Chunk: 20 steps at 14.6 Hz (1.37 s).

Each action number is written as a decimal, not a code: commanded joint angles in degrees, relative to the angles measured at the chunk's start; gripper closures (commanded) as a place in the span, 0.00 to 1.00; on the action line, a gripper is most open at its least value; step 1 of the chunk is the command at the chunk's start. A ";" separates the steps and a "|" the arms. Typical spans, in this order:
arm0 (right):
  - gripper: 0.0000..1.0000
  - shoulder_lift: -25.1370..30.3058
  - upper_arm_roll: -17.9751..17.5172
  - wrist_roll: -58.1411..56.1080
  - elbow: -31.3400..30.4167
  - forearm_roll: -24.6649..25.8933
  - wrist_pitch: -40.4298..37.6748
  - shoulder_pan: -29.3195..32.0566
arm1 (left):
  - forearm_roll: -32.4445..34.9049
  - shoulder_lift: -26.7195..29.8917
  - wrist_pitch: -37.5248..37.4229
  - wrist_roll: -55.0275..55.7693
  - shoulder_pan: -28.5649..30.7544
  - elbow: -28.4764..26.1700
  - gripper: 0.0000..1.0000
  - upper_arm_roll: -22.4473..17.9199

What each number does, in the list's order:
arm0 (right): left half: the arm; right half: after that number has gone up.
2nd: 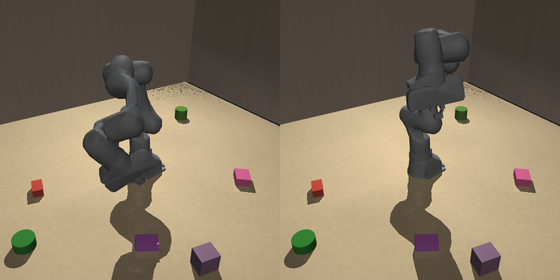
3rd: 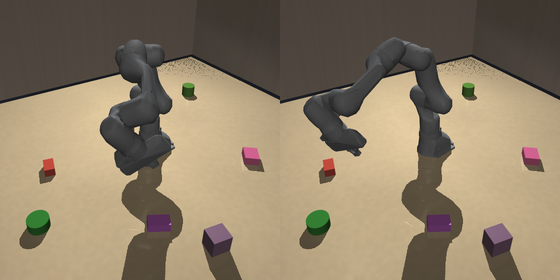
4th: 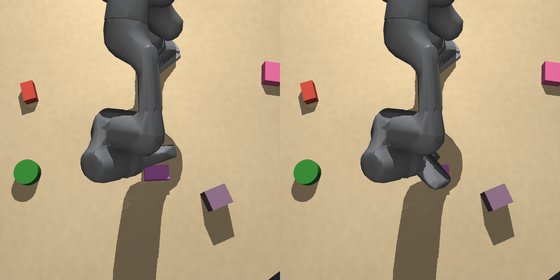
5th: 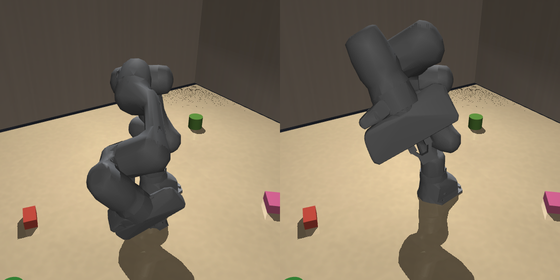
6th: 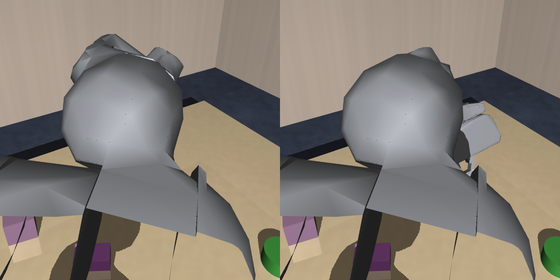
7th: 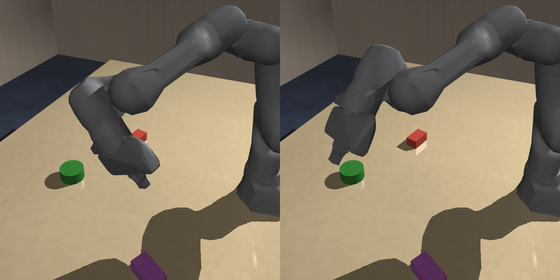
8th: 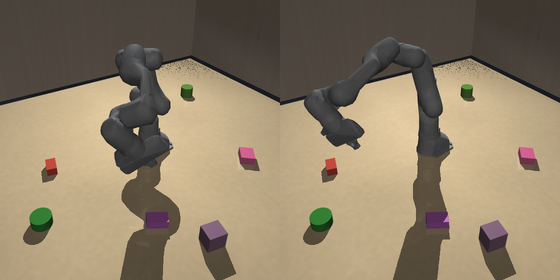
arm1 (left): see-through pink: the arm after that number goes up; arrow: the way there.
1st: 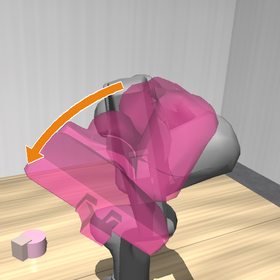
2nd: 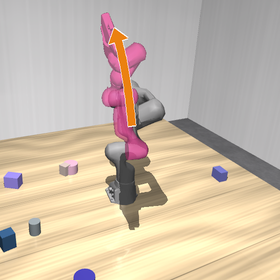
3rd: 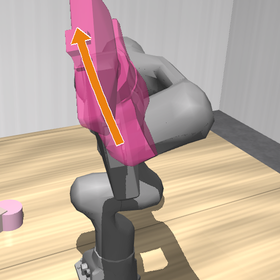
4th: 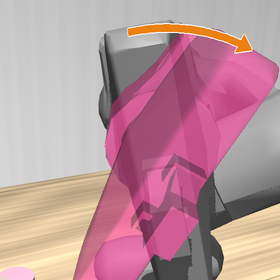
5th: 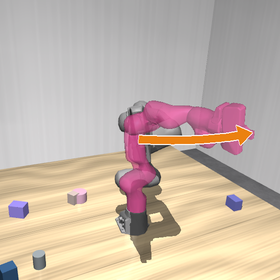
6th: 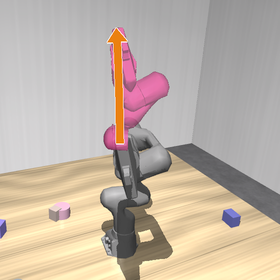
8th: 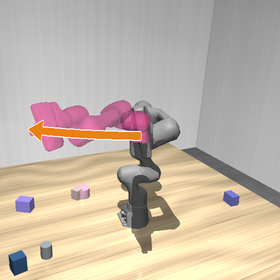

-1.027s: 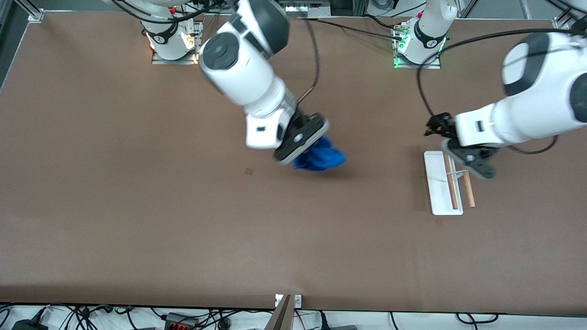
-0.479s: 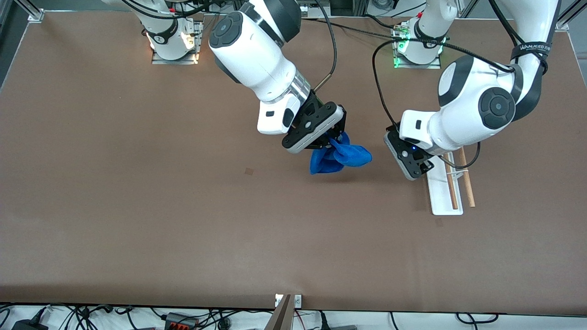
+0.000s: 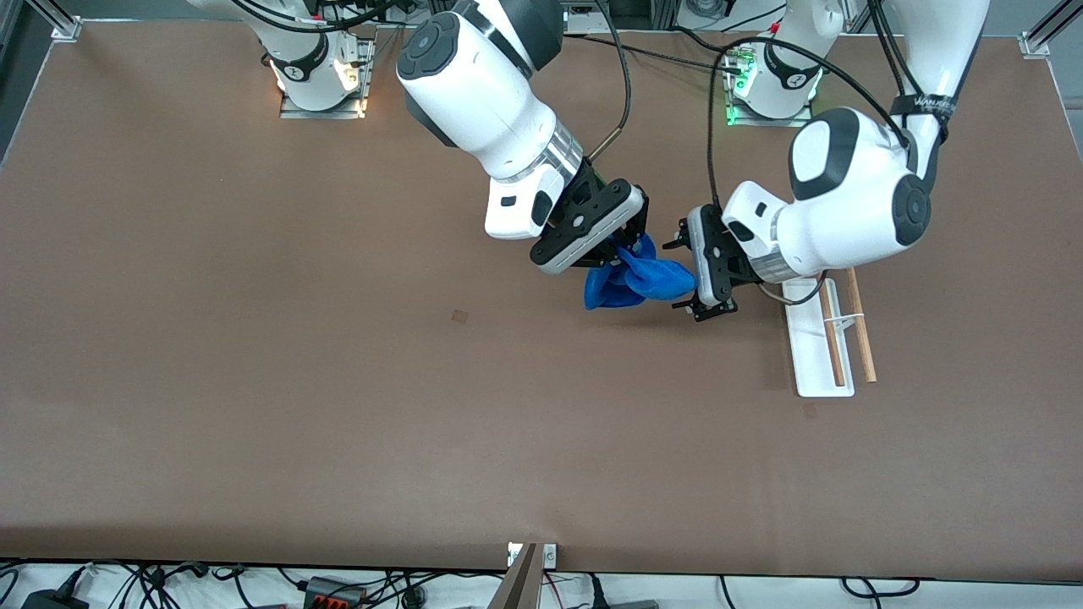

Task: Pass towel and hang on rack
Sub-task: 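Carry the towel to the middle while the left gripper reaches it, then grasp the towel with the left gripper beside the right gripper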

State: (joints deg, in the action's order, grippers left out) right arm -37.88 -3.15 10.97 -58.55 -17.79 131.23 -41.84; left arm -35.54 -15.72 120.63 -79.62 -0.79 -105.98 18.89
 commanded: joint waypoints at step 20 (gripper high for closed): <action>0.97 0.00 0.52 -0.43 0.02 -0.67 -0.10 0.18 | -18.52 1.75 -3.56 -12.84 2.28 -2.74 0.99 3.78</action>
State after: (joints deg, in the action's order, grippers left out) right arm -37.99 -2.85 10.97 -58.56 -17.79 131.22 -41.75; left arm -52.30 -15.44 118.41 -92.86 0.15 -107.81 22.46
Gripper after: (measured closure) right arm 0.930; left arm 0.930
